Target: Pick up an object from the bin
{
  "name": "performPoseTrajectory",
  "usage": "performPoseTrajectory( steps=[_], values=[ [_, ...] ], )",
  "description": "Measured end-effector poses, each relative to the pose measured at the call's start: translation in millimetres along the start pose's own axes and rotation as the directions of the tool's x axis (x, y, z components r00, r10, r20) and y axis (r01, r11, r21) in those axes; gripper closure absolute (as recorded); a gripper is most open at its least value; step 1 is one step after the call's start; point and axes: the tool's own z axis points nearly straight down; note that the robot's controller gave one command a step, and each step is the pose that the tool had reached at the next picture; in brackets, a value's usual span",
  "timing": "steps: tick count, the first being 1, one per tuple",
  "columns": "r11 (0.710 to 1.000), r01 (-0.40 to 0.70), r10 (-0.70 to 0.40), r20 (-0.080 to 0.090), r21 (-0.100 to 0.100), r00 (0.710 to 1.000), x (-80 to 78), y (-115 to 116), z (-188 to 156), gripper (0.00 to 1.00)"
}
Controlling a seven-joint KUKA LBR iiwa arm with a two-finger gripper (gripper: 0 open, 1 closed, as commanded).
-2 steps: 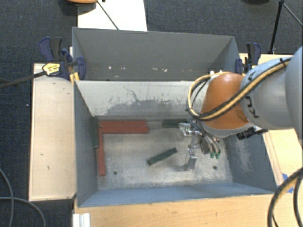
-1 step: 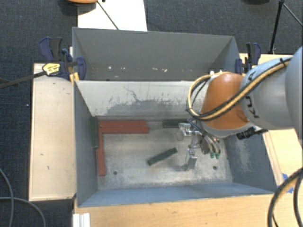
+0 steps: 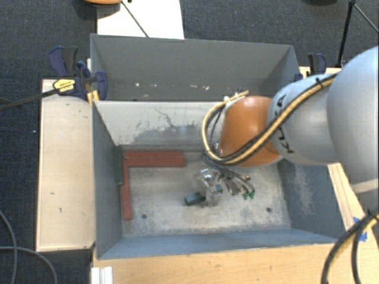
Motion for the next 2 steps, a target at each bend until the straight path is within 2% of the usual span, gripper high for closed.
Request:
performPoseTrajectory(
  steps=[1, 2],
  values=[
    [1.0, 0.001, -0.001, 0.0, 0.0, 1.0, 0.0, 0, 0, 1.0],
    [0.997, 0.081, -0.081, 0.01, 0.003, 0.997, 5.6, 23, -188, 1.0]
  ],
)
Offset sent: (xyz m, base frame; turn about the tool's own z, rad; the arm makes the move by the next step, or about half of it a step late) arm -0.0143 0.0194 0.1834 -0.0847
